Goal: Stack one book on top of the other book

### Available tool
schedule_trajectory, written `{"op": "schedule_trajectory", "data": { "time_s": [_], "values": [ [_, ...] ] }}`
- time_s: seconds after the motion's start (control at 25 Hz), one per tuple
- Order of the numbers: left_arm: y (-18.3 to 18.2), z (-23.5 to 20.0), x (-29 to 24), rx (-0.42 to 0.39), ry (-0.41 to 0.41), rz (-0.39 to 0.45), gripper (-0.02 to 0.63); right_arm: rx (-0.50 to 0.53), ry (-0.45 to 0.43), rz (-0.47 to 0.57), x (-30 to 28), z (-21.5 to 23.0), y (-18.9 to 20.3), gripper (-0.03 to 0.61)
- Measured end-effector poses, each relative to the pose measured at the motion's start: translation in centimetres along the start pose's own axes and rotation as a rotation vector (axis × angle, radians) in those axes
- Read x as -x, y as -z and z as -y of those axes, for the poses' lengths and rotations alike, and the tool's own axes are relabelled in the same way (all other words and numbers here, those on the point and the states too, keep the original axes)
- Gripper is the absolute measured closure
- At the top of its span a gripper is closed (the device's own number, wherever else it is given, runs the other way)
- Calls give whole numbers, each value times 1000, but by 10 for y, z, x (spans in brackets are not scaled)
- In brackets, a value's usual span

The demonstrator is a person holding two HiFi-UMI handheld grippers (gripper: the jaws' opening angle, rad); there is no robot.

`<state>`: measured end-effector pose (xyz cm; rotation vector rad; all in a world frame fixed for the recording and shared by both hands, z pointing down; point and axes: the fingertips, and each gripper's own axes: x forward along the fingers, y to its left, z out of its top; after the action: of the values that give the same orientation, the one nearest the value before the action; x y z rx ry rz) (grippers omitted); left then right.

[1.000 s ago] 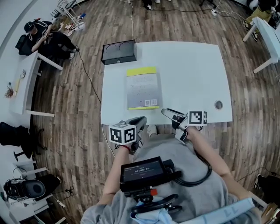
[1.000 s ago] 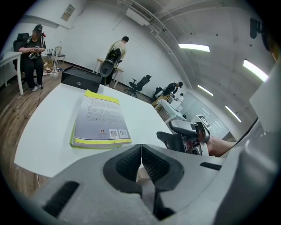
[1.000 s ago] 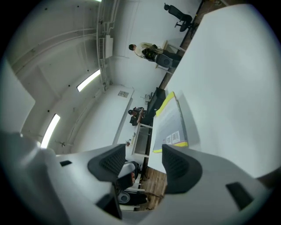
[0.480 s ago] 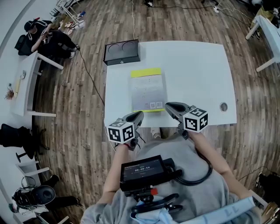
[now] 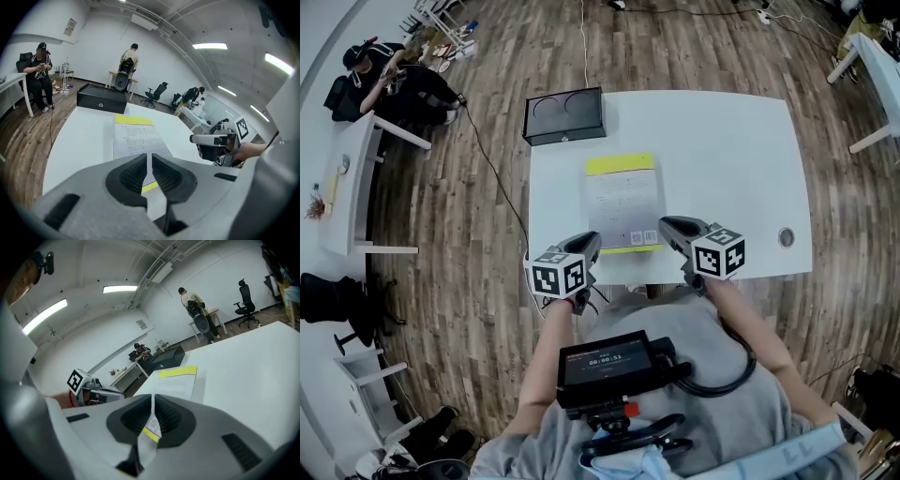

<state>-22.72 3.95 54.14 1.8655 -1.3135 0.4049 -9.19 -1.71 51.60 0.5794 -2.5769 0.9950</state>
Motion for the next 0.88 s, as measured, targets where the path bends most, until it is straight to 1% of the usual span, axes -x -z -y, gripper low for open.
{"op": "schedule_trajectory", "data": {
  "time_s": [0.12, 0.2, 0.24, 0.32, 0.36, 0.44, 0.56, 0.64, 0.76, 0.88],
  "values": [
    [-6, -10, -6, -36, -13, -21, 592, 35, 20, -17, -9, 4, -1, 538],
    [-8, -16, -12, -55, -18, -41, 581, 24, 25, -23, -15, 7, 0, 514],
    [-7, -19, -15, -62, -19, -52, 561, 14, 28, -27, -19, 9, 0, 484],
    [-7, -24, -20, -74, -22, -73, 469, -4, 37, -38, -25, 13, 3, 438],
    [-8, -26, -22, -81, -24, -82, 457, -10, 45, -42, -28, 15, 3, 430],
    [-9, -30, -27, -89, -27, -95, 451, -19, 66, -49, -32, 20, 5, 410],
    [-10, -37, -33, -92, -34, -122, 423, -33, 101, -62, -37, 28, 7, 356],
    [-10, -43, -36, -97, -42, -141, 405, -45, 127, -67, -41, 34, 8, 335],
    [-9, -52, -43, -98, -55, -165, 400, -73, 171, -87, -46, 42, 14, 325],
    [-7, -58, -51, -76, -56, -186, 399, -108, 220, -117, -52, 51, 22, 325]
  ]
}}
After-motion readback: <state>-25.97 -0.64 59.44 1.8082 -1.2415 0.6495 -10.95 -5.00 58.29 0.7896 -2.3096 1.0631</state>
